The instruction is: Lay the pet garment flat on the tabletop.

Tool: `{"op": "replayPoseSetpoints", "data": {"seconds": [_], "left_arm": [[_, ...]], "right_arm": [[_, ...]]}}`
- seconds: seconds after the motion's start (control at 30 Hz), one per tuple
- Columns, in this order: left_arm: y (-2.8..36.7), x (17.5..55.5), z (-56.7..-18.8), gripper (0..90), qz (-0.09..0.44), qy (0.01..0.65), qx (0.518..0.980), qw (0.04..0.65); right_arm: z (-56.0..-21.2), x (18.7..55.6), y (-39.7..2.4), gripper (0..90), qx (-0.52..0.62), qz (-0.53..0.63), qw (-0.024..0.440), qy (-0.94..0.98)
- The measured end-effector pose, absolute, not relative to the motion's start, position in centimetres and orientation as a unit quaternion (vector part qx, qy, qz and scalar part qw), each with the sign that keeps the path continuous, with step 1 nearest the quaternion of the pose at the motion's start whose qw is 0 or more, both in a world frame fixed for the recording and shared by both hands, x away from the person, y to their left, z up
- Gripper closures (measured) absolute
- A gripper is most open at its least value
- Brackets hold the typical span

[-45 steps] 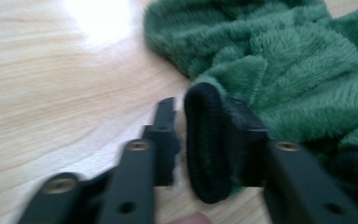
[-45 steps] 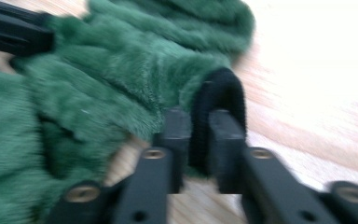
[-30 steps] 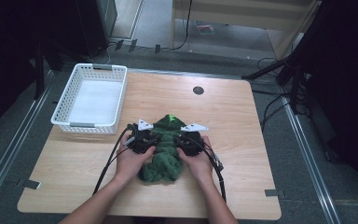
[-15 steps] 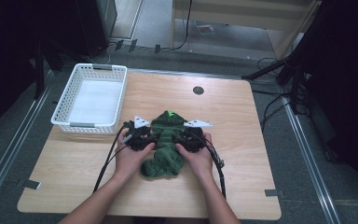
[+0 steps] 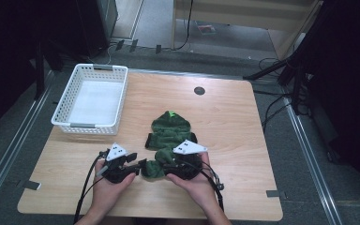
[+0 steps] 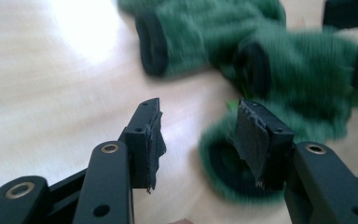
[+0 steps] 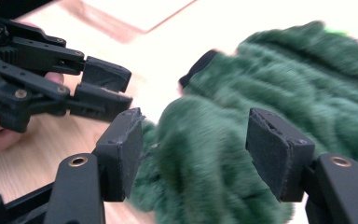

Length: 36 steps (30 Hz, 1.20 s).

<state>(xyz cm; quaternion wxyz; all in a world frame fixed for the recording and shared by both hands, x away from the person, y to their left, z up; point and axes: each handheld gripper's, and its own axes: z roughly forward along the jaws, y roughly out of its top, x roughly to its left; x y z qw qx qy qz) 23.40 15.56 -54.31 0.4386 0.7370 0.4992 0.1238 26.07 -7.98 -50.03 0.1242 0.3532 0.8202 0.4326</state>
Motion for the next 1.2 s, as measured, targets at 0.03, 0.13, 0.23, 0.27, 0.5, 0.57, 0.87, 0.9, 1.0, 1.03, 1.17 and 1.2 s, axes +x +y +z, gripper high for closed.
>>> {"op": "replayPoseSetpoints", "data": {"seconds": [0.03, 0.13, 0.23, 0.27, 0.5, 0.57, 0.87, 0.9, 1.0, 1.03, 1.17, 1.2], "left_arm": [[15.5, 23.2, -54.6, 51.7, 0.119, 0.501, 0.735, 0.442], [15.2, 22.8, -55.0, 53.5, 0.118, 0.489, 0.746, 0.437], [14.9, 22.8, -55.1, 56.2, 0.118, 0.478, 0.754, 0.434], [14.8, 22.8, -55.2, 57.2, 0.117, 0.478, 0.757, 0.431], [14.6, 22.8, -55.3, 60.0, 0.116, 0.472, 0.763, 0.425], [14.6, 22.8, -55.3, 60.3, 0.115, 0.472, 0.764, 0.425], [14.9, 23.1, -55.4, 60.0, 0.103, 0.478, 0.759, 0.430], [14.9, 23.1, -55.4, 59.9, 0.102, 0.478, 0.758, 0.431], [15.0, 23.1, -55.3, 58.2, 0.099, 0.477, 0.756, 0.436], [15.0, 23.0, -55.3, 57.6, 0.098, 0.475, 0.756, 0.441], [15.2, 23.1, -55.2, 56.8, 0.088, 0.470, 0.754, 0.450], [15.1, 23.1, -55.2, 60.6, 0.086, 0.466, 0.757, 0.450]], "right_arm": [[-50.2, 25.9, -7.8, 39.6, 0.355, 0.427, 0.130, 0.821], [-50.8, 25.9, -7.6, 52.5, 0.359, 0.420, 0.136, 0.822], [-51.2, 25.7, -8.1, 72.1, 0.363, 0.416, 0.153, 0.819], [-51.2, 25.7, -8.3, 76.0, 0.365, 0.418, 0.160, 0.816], [-50.7, 24.2, -11.8, 79.3, 0.401, 0.439, 0.198, 0.779], [-50.7, 24.0, -13.3, 75.4, 0.427, 0.446, 0.202, 0.760], [-51.2, 23.8, -18.8, 56.0, 0.539, 0.427, 0.224, 0.690], [-51.0, 23.7, -18.9, 54.8, 0.540, 0.429, 0.232, 0.686], [-50.7, 23.8, -18.8, 52.6, 0.527, 0.441, 0.234, 0.687], [-50.8, 23.7, -18.5, 52.1, 0.520, 0.441, 0.225, 0.696], [-51.5, 23.6, -16.9, 51.9, 0.485, 0.419, 0.205, 0.740], [-51.8, 23.7, -16.6, 51.9, 0.480, 0.414, 0.193, 0.750]]}}
